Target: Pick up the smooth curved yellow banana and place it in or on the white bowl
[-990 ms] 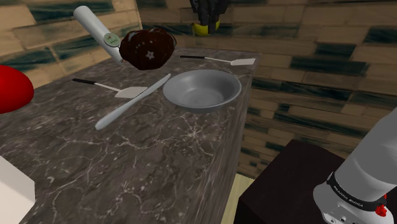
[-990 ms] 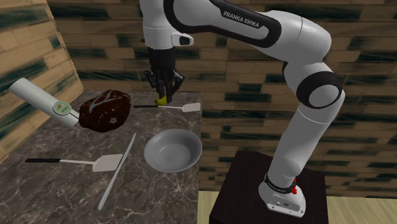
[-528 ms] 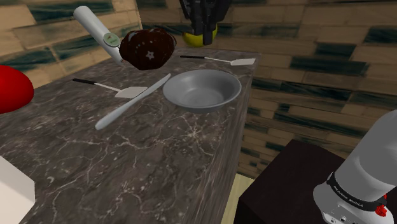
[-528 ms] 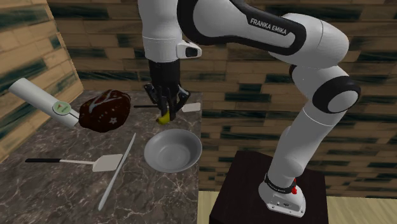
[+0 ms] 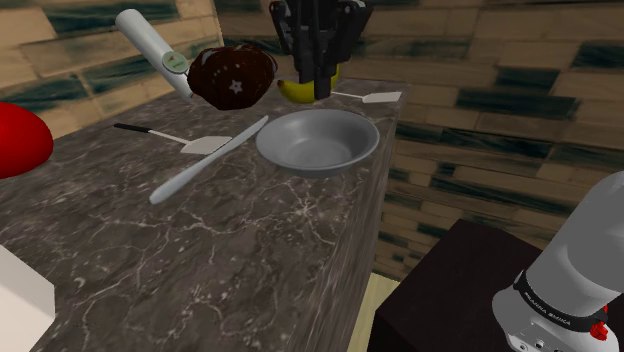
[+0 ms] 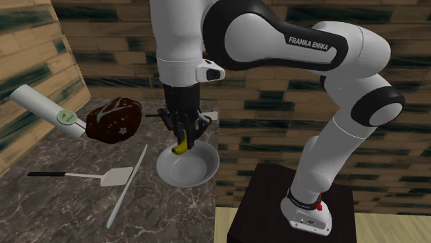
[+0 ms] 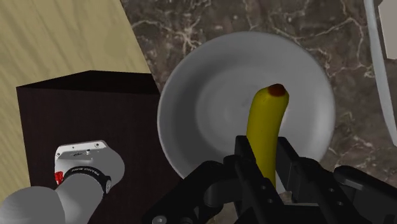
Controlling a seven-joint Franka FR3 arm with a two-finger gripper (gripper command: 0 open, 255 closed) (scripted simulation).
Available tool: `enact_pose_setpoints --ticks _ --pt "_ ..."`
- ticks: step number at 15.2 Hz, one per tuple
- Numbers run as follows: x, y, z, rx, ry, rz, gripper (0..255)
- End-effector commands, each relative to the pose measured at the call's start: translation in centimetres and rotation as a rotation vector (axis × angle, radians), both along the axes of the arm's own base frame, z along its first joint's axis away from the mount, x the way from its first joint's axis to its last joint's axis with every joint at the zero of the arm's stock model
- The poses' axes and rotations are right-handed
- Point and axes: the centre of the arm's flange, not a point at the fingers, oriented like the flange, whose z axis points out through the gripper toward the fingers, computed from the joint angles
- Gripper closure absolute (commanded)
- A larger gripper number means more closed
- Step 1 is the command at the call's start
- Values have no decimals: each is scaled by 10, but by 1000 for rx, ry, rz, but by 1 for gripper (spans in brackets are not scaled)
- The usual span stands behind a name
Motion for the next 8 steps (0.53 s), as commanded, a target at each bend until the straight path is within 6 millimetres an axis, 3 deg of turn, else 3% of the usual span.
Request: enact_pose_setpoints --ticks 1,8 --pt "-1 0 -11 0 0 -1 255" --pt "-1 0 -47 0 0 -1 255"
